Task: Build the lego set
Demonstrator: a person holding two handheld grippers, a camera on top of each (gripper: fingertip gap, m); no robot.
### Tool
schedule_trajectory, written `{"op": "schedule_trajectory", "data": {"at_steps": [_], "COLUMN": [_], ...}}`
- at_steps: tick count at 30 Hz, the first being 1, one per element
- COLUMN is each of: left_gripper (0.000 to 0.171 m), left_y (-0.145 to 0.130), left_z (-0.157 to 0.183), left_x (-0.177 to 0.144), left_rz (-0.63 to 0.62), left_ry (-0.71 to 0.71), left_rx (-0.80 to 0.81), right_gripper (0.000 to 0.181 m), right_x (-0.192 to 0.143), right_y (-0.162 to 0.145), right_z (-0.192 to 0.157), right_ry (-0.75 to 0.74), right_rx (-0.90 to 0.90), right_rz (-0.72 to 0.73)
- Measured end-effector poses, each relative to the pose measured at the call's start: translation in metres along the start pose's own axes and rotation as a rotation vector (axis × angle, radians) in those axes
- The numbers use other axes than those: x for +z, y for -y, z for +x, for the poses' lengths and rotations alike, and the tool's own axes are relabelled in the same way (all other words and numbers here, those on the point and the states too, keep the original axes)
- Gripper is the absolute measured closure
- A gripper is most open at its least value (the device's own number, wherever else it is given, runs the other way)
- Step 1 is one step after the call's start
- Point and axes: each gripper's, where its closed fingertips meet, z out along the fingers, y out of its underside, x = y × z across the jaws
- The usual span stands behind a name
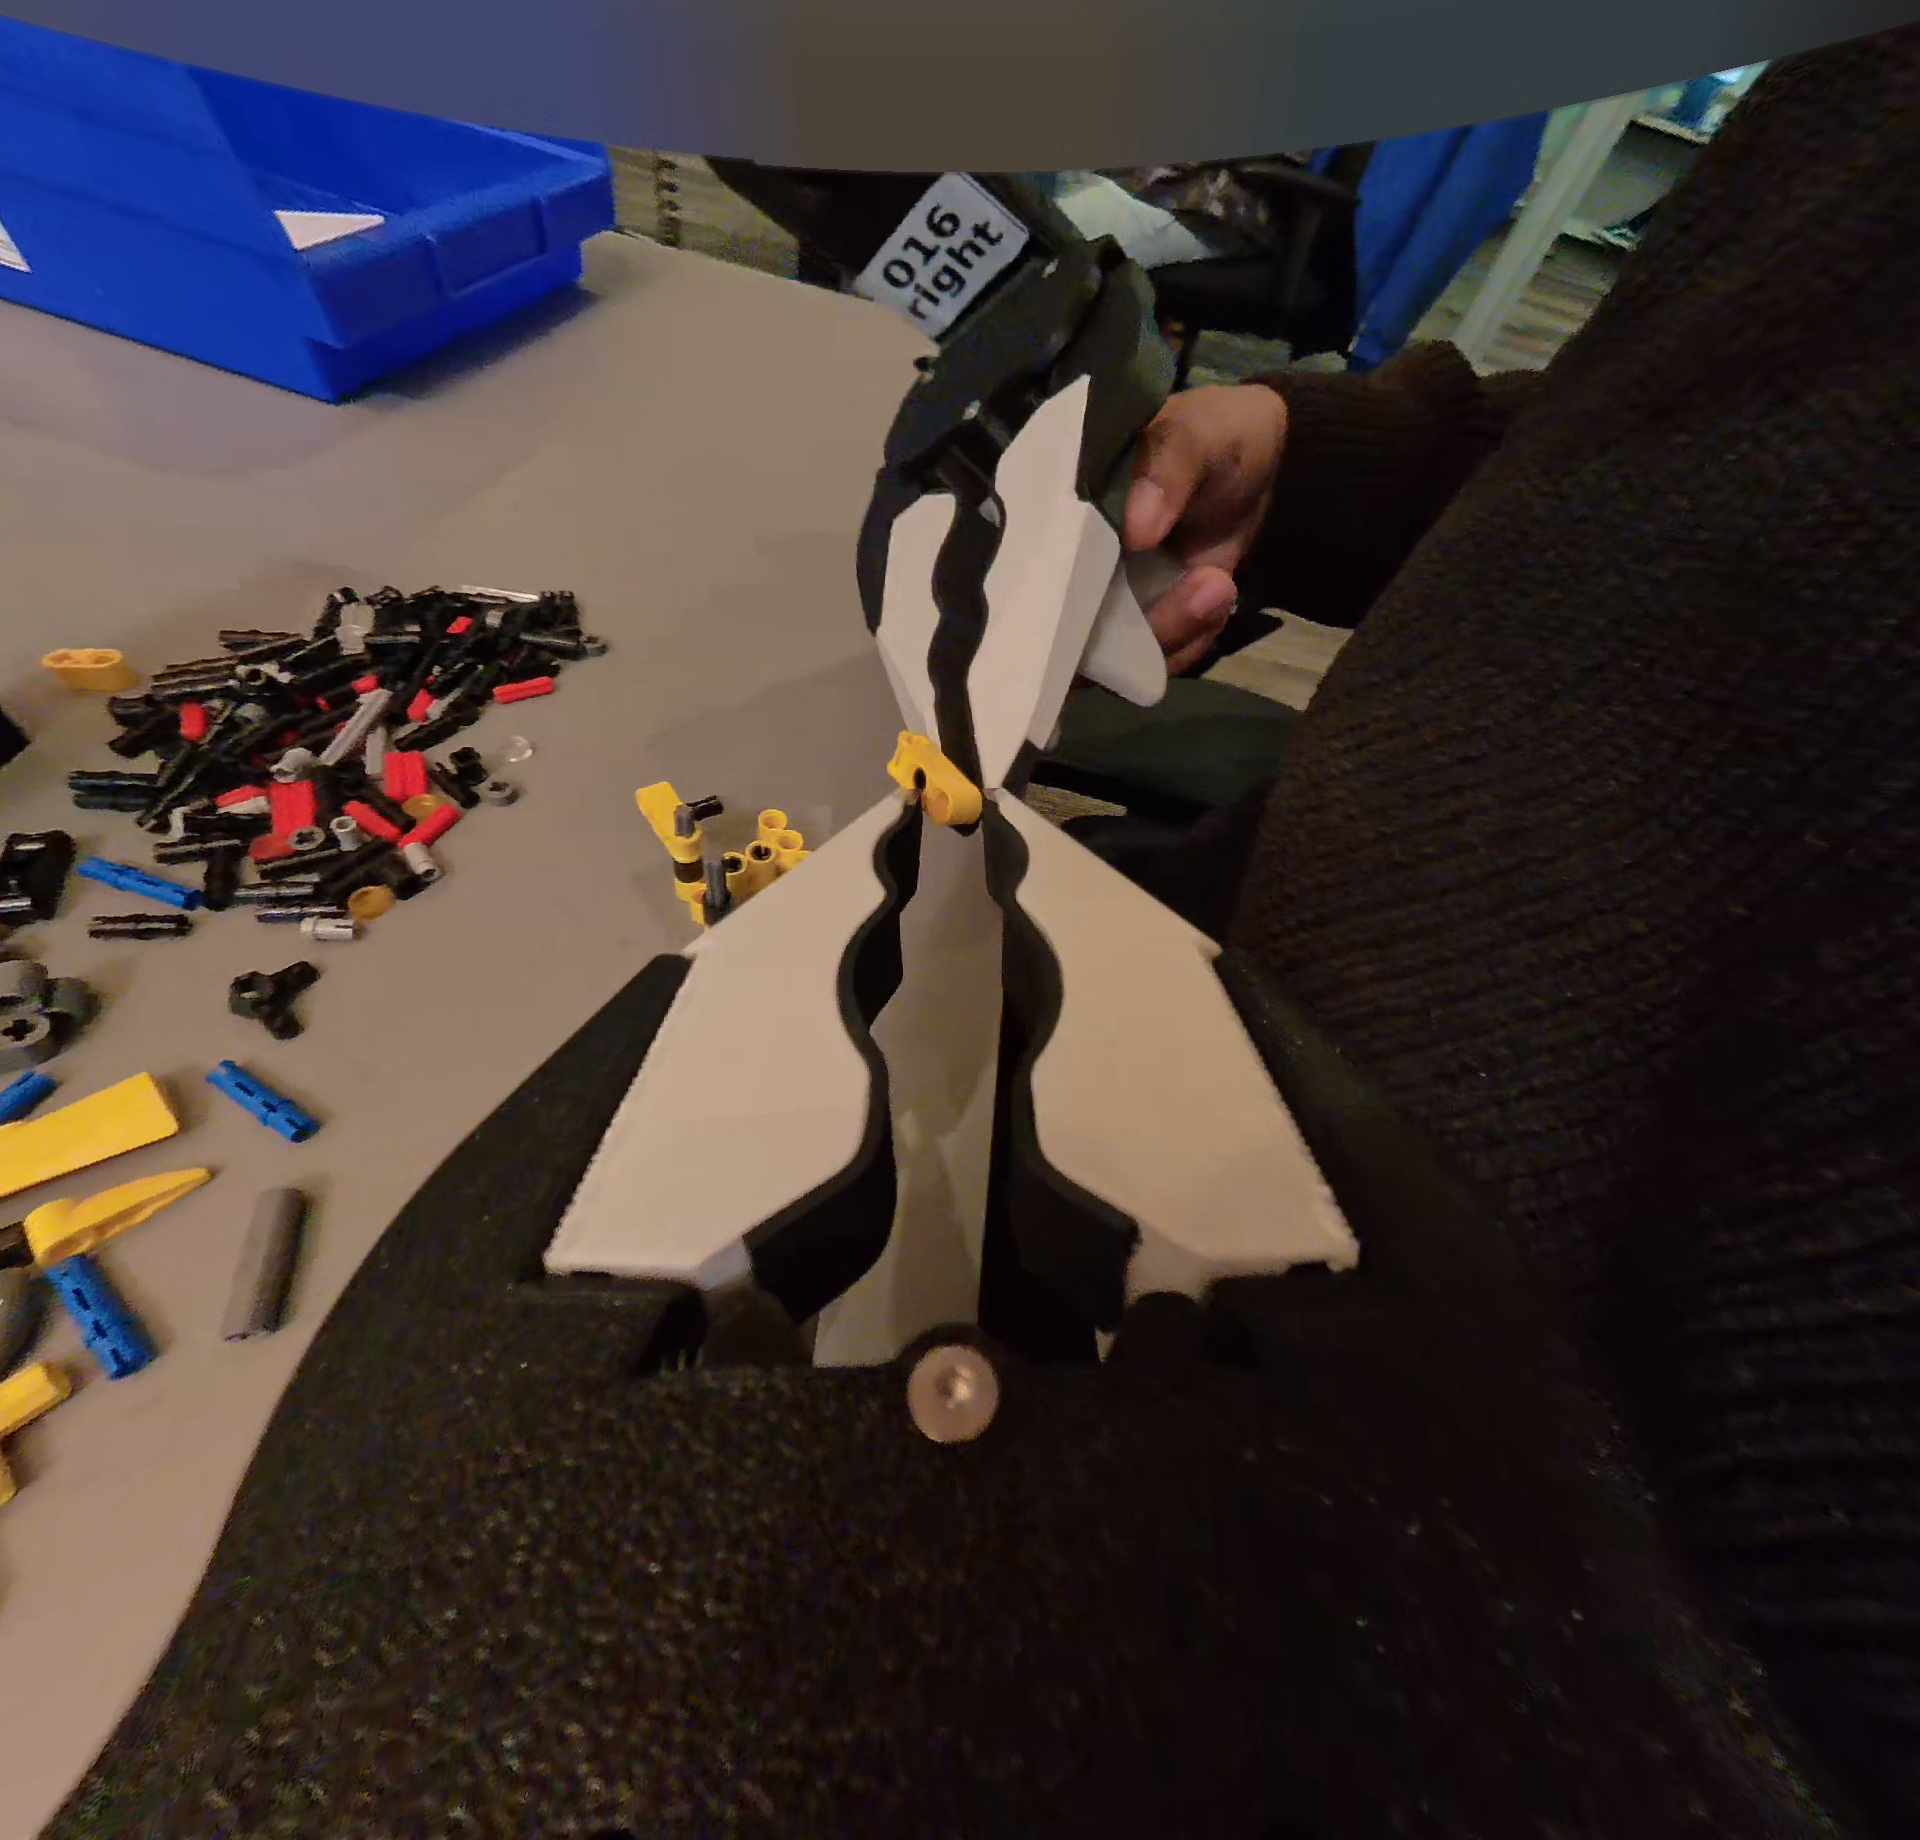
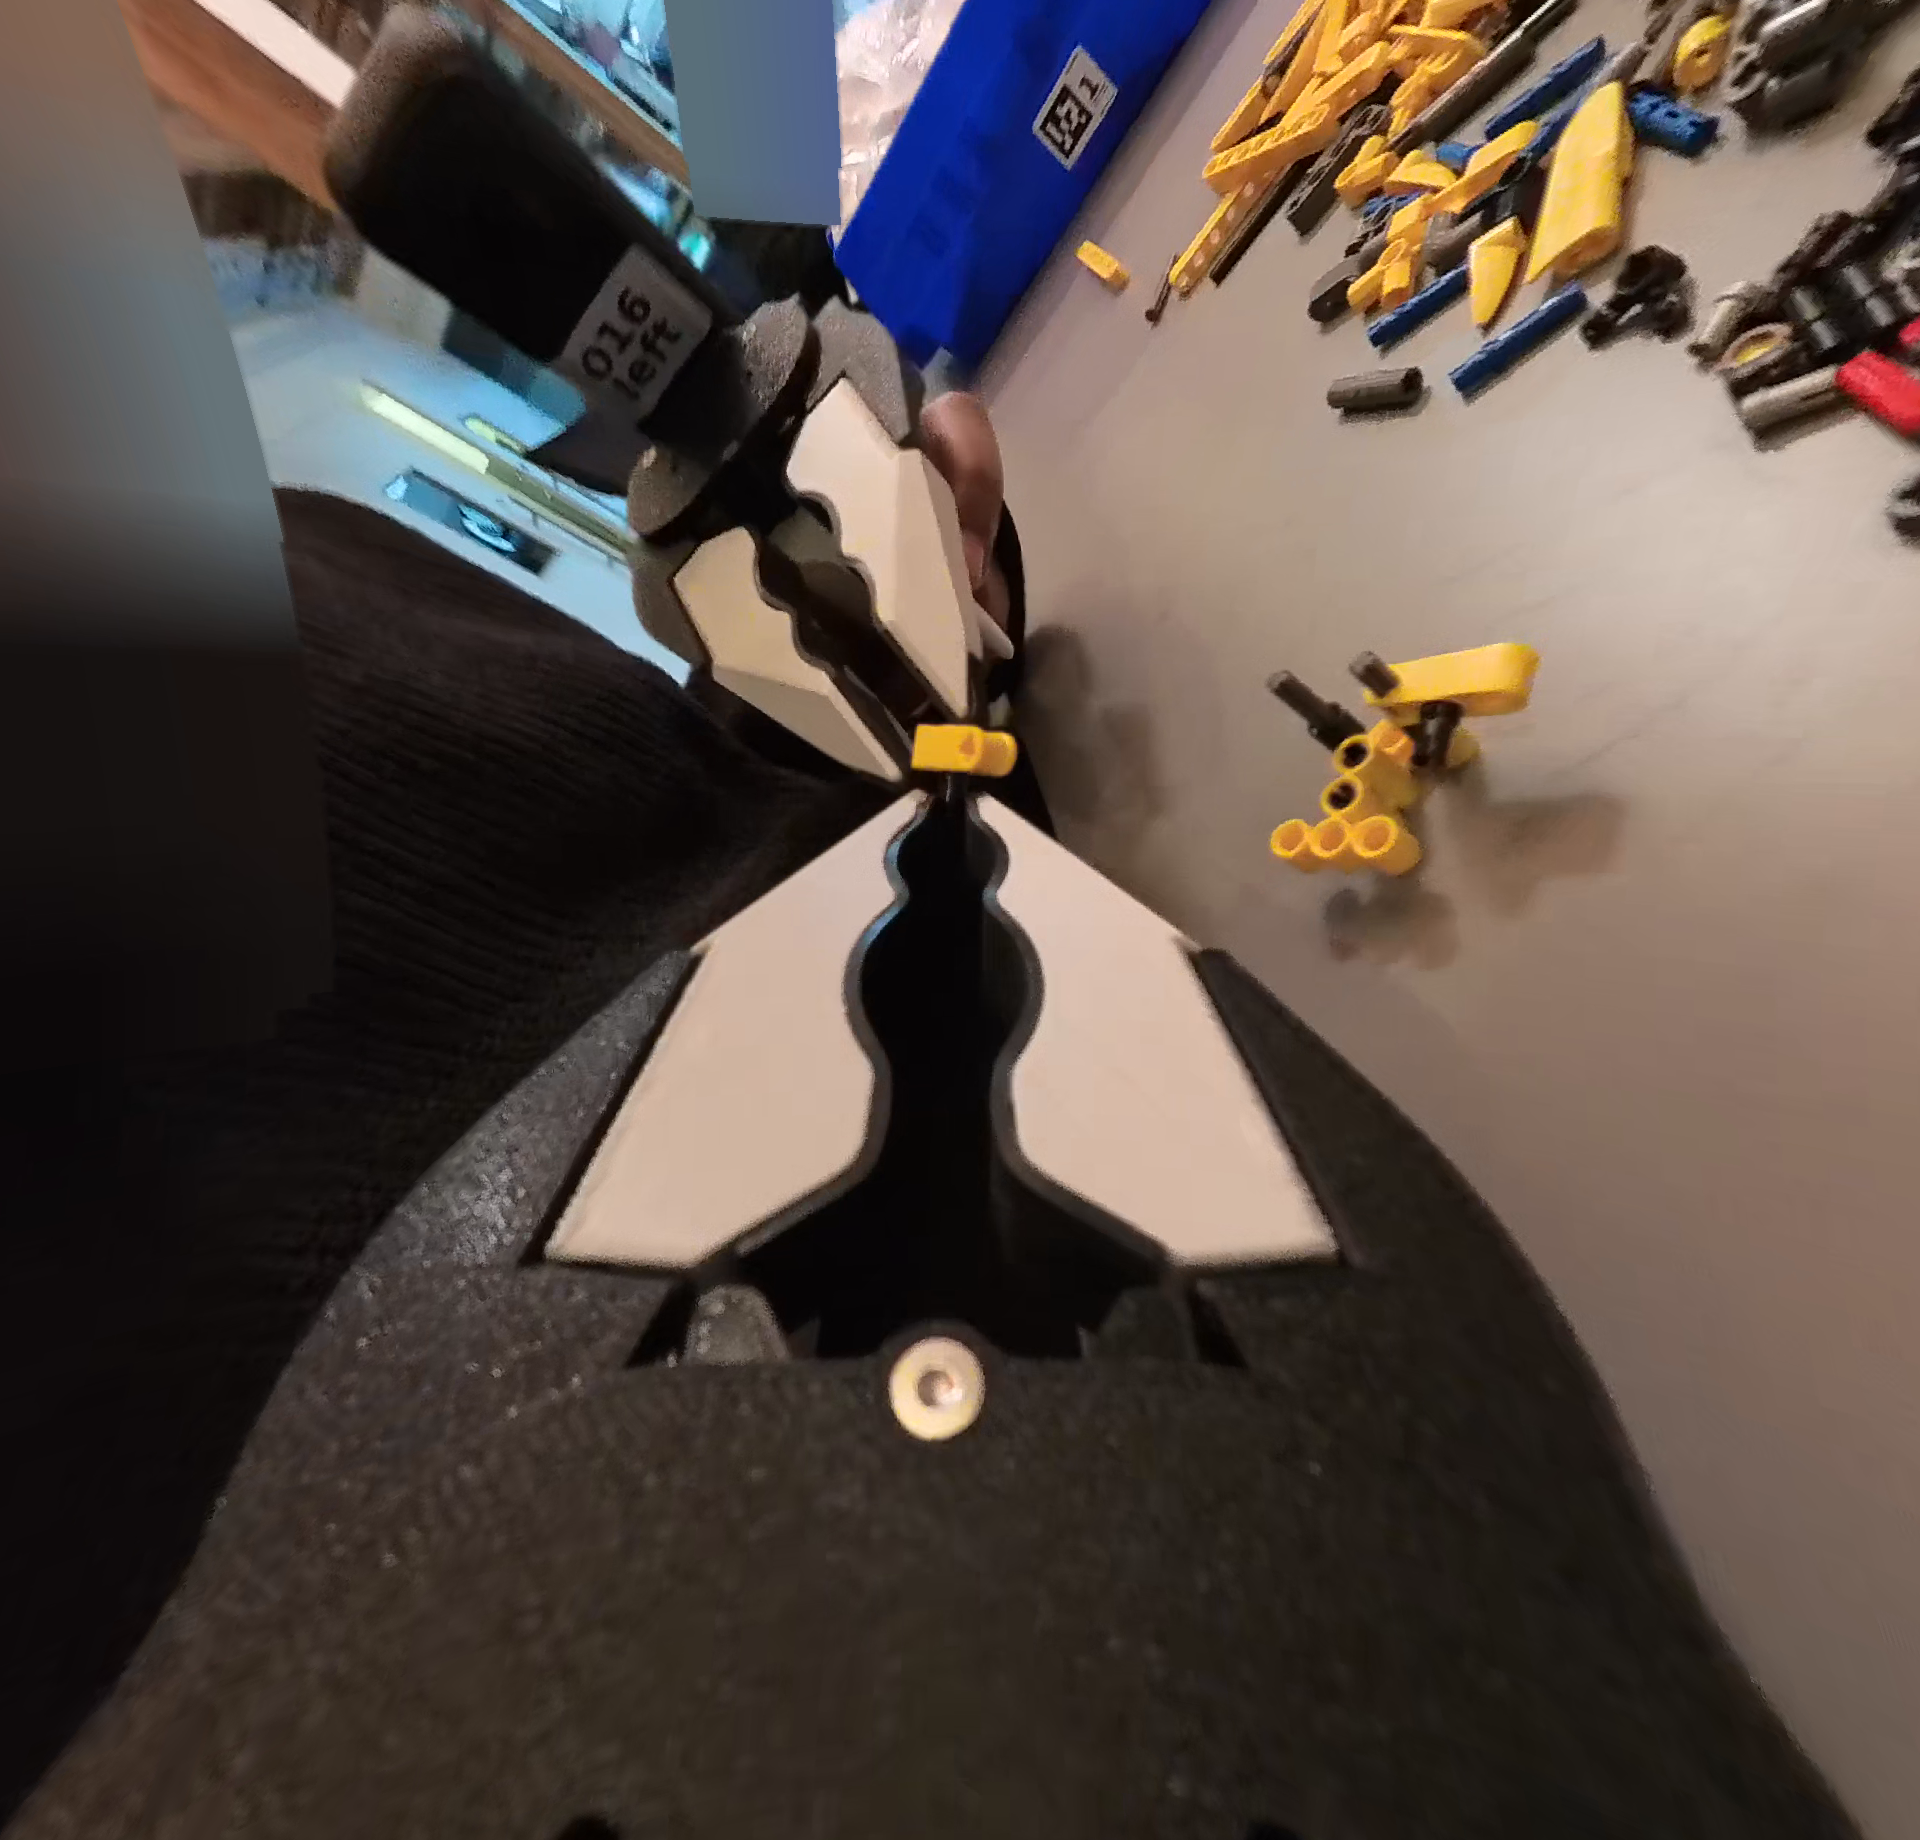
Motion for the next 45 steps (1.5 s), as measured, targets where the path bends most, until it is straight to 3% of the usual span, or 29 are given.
{"op": "schedule_trajectory", "data": {"at_steps": [4,11,18,24,29,39,45], "left_gripper": [0.162,0.162,0.162,0.162,0.162,0.162,0.162], "left_y": [0.001,0.005,0.004,-0.008,-0.008,-0.002,0.001], "left_z": [0.000,-0.013,-0.029,-0.042,-0.044,-0.048,-0.045], "left_x": [0.001,-0.004,-0.005,-0.002,-0.003,-0.005,0.000], "left_rz": [0.005,0.042,0.042,-0.029,-0.012,0.064,0.088], "left_ry": [-0.014,0.039,0.134,0.134,0.135,0.094,0.102], "left_rx": [-0.019,-0.072,-0.109,-0.225,-0.263,-0.394,-0.408], "right_gripper": [0.175,0.174,0.170,0.170,0.170,0.169,0.169], "right_x": [0.001,0.000,-0.021,-0.021,-0.006,0.000,0.002], "right_y": [-0.007,-0.003,0.032,0.030,0.027,0.026,0.028], "right_z": [0.000,0.008,0.028,0.040,0.045,0.037,0.039], "right_ry": [-0.030,-0.098,-0.368,-0.494,-0.466,-0.335,-0.383], "right_rx": [-0.085,-0.129,-0.274,-0.505,-0.493,-0.325,-0.326], "right_rz": [-0.063,-0.044,0.127,0.020,-0.036,0.019,0.057]}}
